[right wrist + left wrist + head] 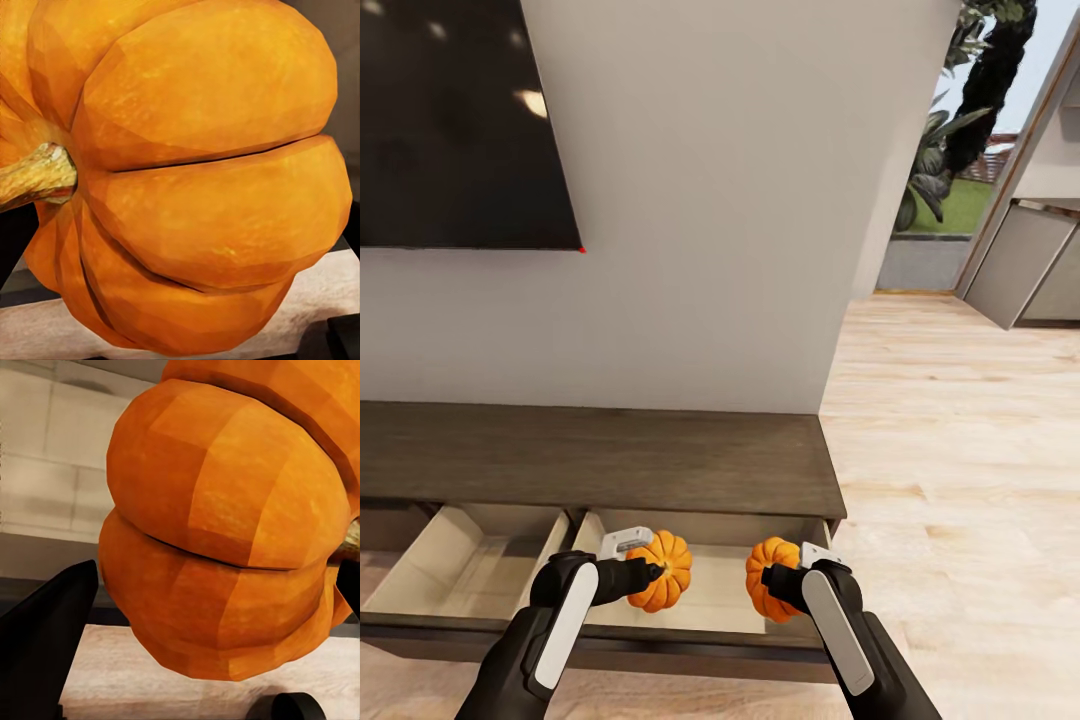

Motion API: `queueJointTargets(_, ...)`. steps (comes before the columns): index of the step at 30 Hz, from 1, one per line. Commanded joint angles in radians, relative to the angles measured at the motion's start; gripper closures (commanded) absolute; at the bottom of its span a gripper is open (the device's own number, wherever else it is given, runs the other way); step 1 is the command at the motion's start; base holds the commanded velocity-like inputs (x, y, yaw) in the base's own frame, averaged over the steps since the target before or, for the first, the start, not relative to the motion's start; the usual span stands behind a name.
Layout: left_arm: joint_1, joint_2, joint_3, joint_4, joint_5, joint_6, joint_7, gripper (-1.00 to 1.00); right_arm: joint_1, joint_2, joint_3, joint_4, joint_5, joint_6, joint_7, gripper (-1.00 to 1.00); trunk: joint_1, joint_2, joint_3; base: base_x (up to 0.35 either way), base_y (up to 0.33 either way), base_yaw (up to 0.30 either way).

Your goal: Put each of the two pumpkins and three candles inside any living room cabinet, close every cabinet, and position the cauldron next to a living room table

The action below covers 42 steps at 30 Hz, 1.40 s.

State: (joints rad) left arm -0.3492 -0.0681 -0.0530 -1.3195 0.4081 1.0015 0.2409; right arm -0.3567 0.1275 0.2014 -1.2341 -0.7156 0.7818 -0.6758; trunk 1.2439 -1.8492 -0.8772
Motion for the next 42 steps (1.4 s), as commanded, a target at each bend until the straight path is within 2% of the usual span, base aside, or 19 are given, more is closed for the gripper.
queueJointTargets(1,-0.001,0.000,0.000,-0.001,0.009,0.004,0.011,1.00,-0.001,0.000,0.001,-0.001,-0.010,0.000,-0.010,1.00,0.000,0.000,-0.001,0.000,0.000,0.000)
queueJointTargets(22,-0.001,0.002,0.001,-0.003,0.011,0.005,0.009,1.00,-0.001,0.000,0.001,0.000,-0.010,-0.001,-0.010,1.00,0.000,0.000,-0.001,0.047,-0.018,-0.013)
queueJointTargets(38,-0.001,0.002,0.001,-0.004,0.014,0.005,0.009,1.00,0.000,0.001,0.002,0.004,-0.010,-0.003,-0.008,1.00,0.061,-0.112,-0.051,0.000,0.000,0.000)
queueJointTargets(42,-0.001,0.002,0.001,-0.004,0.012,0.005,0.009,1.00,0.001,0.001,0.003,0.006,-0.010,-0.033,-0.008,1.00,0.061,-0.112,-0.051,0.000,0.000,0.000)
